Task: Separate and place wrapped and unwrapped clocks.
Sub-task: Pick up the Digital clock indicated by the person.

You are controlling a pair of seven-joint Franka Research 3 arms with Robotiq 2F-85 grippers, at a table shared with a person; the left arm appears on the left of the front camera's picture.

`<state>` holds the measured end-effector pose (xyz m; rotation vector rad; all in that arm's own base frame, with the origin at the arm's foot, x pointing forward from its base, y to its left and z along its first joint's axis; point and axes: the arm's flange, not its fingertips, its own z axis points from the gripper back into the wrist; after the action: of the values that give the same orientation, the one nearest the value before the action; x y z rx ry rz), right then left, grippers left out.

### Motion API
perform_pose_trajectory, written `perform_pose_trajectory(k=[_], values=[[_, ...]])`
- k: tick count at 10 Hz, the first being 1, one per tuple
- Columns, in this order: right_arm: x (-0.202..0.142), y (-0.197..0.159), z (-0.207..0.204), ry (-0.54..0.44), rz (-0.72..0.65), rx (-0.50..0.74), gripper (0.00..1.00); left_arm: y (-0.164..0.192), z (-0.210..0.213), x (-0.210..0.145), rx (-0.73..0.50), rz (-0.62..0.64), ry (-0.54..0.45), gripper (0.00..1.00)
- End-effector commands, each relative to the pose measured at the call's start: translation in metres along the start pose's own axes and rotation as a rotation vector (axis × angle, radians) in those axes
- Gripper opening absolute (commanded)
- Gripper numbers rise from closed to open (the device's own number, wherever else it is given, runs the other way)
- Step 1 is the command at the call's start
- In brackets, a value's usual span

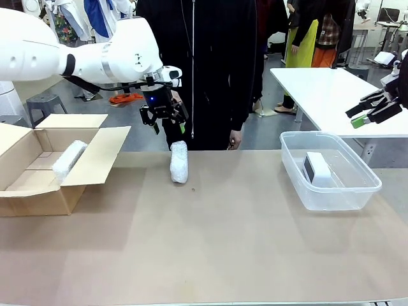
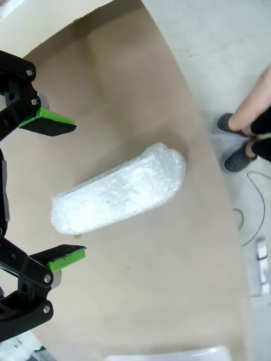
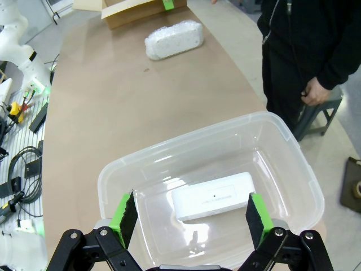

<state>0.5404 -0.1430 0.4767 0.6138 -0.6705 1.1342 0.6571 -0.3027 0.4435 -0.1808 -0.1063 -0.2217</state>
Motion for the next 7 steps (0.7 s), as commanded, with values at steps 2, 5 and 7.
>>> perform_pose_trajectory(k=[2, 5, 7], values=[[0.001, 0.001, -0.002, 0.005, -0.007, -0.010, 1.00, -0.022, -0.019, 0.043, 0.076, 0.070, 0.077, 1.00], [0.001, 0.001, -0.002, 0.005, -0.007, -0.010, 1.00, -0.033, -0.036, 0.048, 0.068, 0.040, 0.106, 1.00], [0.001, 0.001, -0.002, 0.005, -0.007, -0.010, 1.00, -0.033, -0.050, 0.047, 0.052, 0.038, 0.127, 1.00]])
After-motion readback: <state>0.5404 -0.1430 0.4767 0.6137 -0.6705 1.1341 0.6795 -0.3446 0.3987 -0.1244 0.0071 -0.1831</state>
